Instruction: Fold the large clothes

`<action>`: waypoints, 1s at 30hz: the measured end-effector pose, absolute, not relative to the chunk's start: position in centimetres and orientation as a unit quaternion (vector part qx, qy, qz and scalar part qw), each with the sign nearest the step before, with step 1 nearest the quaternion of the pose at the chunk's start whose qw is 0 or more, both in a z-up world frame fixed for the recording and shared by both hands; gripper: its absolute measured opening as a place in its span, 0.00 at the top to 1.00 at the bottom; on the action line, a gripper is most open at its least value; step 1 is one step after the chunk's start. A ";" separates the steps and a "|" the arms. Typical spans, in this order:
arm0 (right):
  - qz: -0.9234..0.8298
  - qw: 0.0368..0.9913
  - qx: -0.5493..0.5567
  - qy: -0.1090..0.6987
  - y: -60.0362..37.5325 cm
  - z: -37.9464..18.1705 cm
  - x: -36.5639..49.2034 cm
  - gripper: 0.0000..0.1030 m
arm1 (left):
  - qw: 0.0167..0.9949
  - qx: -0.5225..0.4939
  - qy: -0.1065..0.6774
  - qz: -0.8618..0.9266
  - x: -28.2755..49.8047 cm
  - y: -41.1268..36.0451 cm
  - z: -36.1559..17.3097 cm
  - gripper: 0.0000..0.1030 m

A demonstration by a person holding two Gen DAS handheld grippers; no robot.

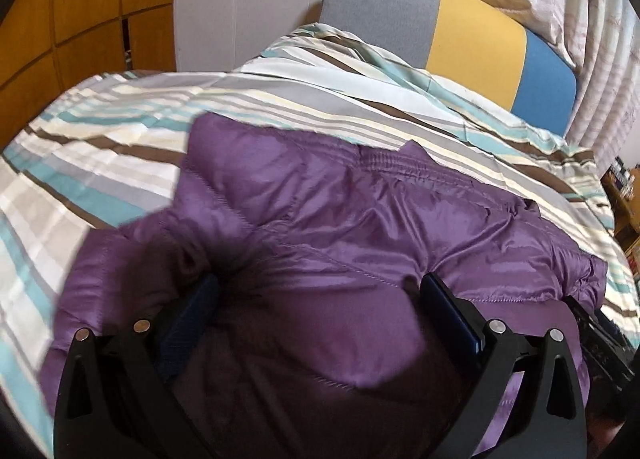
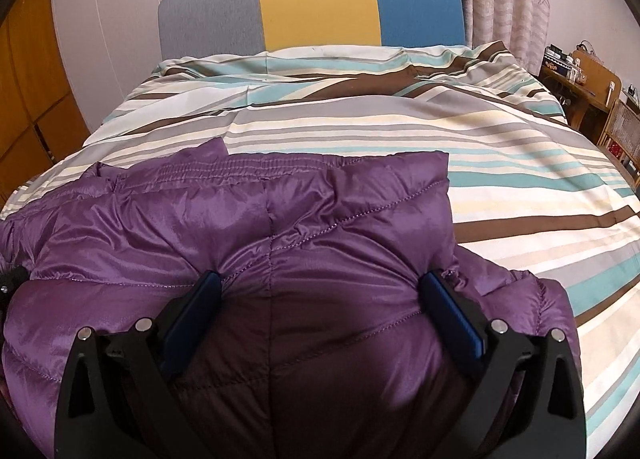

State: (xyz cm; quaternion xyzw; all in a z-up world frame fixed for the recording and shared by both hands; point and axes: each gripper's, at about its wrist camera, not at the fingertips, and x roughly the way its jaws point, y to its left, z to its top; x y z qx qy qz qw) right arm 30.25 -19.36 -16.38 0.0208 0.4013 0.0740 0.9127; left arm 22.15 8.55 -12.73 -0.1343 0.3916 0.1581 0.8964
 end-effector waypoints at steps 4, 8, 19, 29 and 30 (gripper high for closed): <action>0.074 0.913 0.021 0.401 -19.4 -16.3 30.2 0.03 | 0.896 -0.125 0.378 0.198 21.6 10.4 -12.3 0.03; 0.074 0.913 0.021 0.400 -19.4 -16.3 30.2 0.03 | 0.883 -0.181 0.389 0.190 21.8 12.7 -14.4 0.03; 0.075 0.914 0.022 0.399 -19.2 -16.1 30.1 0.02 | 0.887 -0.170 0.383 0.195 19.9 11.6 -14.1 0.03; 0.068 0.926 0.026 0.370 -19.4 -15.3 29.0 0.02 | 0.909 -0.190 0.329 0.174 10.9 10.9 -13.1 0.03; 0.066 0.930 0.027 0.361 -19.5 -15.0 28.7 0.02 | 0.909 -0.190 0.327 0.177 10.4 11.1 -13.1 0.03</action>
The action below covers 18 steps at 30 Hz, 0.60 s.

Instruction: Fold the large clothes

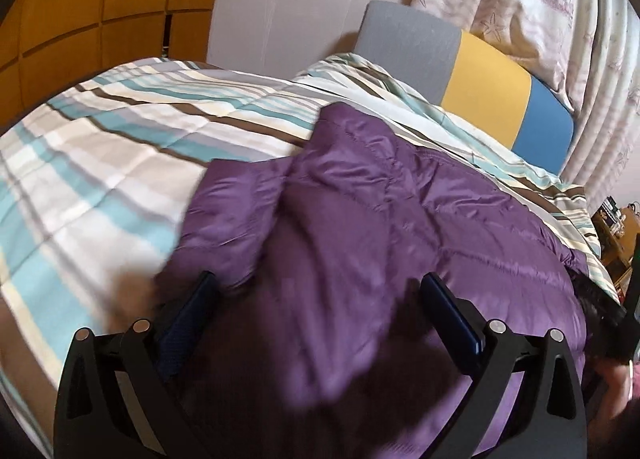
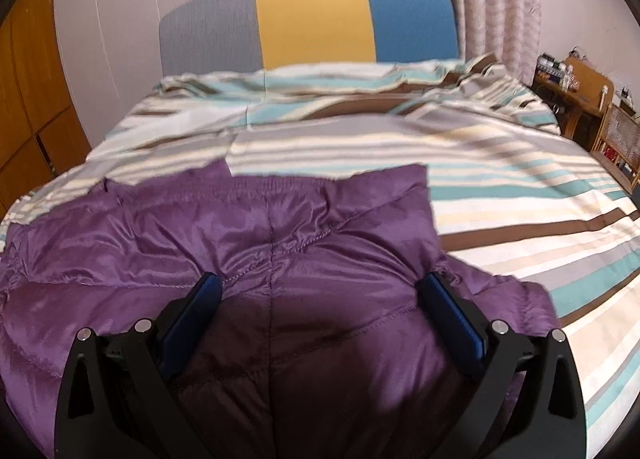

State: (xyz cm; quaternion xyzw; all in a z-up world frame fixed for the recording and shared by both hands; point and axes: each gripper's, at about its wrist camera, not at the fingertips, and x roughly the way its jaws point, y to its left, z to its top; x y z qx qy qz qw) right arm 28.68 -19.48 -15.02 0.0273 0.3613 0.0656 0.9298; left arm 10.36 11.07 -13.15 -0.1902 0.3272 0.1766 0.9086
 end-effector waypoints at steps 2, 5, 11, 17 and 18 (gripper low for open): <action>0.060 0.938 0.030 0.339 -19.6 -14.4 27.7 0.02 | 0.908 -0.193 0.327 0.176 9.5 11.4 -13.3 0.03; 0.059 0.941 0.032 0.332 -19.7 -13.9 26.7 0.02 | 0.909 -0.187 0.333 0.170 8.7 11.2 -13.9 0.03; 0.085 0.939 0.032 0.332 -19.6 -13.7 23.7 0.02 | 0.911 -0.201 0.320 0.165 6.5 10.8 -14.4 0.03; 0.104 0.936 0.056 0.333 -20.2 -13.4 20.3 0.02 | 0.902 -0.269 0.305 0.145 4.7 11.5 -14.9 0.03; 0.110 0.934 0.059 0.334 -20.2 -13.3 19.6 0.02 | 0.901 -0.275 0.305 0.139 4.7 11.4 -14.9 0.03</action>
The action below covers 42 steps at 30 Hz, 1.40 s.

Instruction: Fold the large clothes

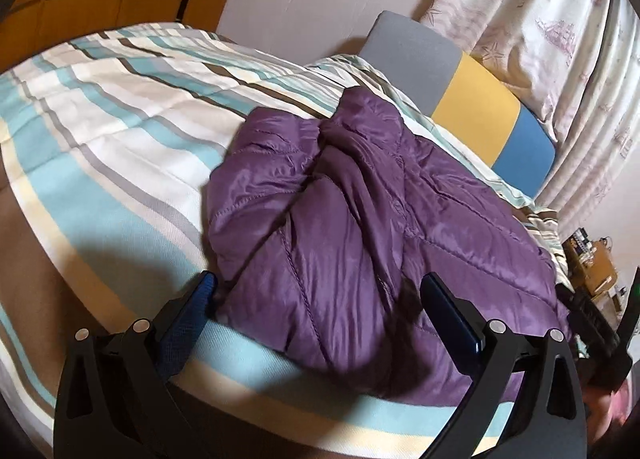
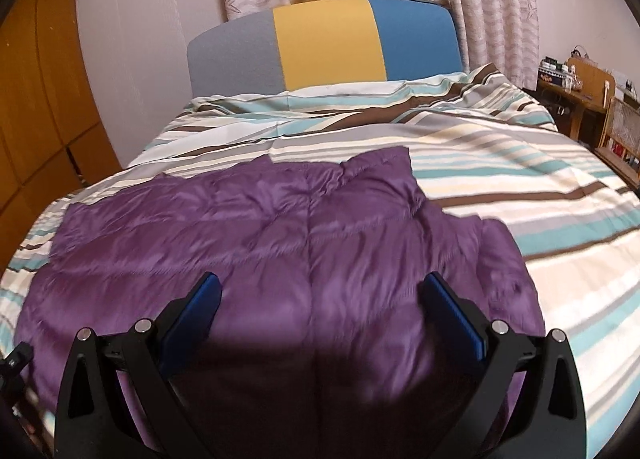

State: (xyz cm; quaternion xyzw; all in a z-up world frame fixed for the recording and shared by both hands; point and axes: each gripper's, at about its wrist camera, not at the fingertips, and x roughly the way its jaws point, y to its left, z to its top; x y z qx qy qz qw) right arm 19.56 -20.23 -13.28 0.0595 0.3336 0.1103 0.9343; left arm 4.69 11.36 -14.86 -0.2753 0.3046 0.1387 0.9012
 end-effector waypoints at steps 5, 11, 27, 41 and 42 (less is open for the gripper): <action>0.137 0.928 0.058 0.340 -20.0 -13.4 16.7 0.02 | 0.898 -0.308 0.295 0.110 4.0 11.0 -14.9 0.03; 0.185 0.931 0.024 0.313 -18.9 -12.8 12.7 0.33 | 0.896 -0.329 0.284 0.086 4.2 11.7 -15.0 0.03; 0.248 0.901 -0.045 0.353 -14.4 -15.6 12.8 0.62 | 0.893 -0.352 0.270 0.076 4.2 11.0 -14.7 0.03; 0.251 0.902 -0.031 0.350 -14.7 -15.8 12.8 0.62 | 0.838 -0.465 0.274 0.081 5.2 10.7 -15.3 0.15; 0.251 0.902 -0.029 0.350 -14.7 -15.8 12.7 0.62 | 0.839 -0.463 0.276 0.082 5.5 10.8 -15.3 0.16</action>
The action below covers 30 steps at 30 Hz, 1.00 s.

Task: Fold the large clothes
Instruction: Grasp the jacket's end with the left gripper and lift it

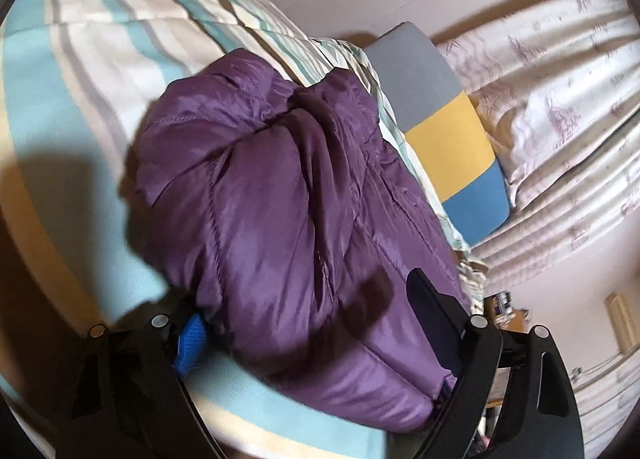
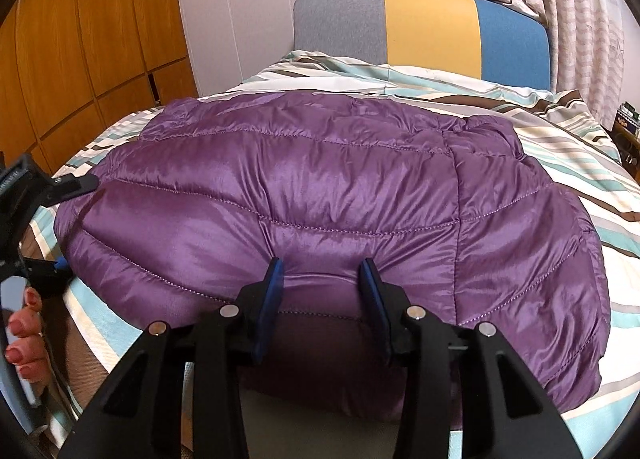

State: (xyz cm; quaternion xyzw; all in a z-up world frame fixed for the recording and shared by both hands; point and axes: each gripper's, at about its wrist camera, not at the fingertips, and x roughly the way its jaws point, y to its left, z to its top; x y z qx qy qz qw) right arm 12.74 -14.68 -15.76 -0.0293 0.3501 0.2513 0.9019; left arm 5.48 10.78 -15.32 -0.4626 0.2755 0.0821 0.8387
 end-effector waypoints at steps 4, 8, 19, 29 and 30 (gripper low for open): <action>0.253 0.902 -0.026 0.350 -14.8 -15.8 12.8 0.62 | 0.822 -0.490 0.272 0.101 6.6 12.5 -15.6 0.34; 0.253 0.902 -0.026 0.350 -14.8 -15.8 12.8 0.62 | 0.818 -0.490 0.281 0.108 7.6 12.7 -15.8 0.55; 0.252 0.900 -0.015 0.356 -14.9 -16.0 13.0 0.62 | 0.913 -0.311 0.235 0.122 7.0 7.8 -9.2 0.78; 0.249 0.899 -0.004 0.360 -14.7 -16.1 13.6 0.61 | 0.969 -0.137 0.201 0.045 8.1 -0.4 -4.5 0.78; 0.250 0.899 -0.001 0.361 -14.7 -16.0 13.7 0.61 | 0.970 -0.129 0.201 0.039 8.2 -1.0 -4.4 0.78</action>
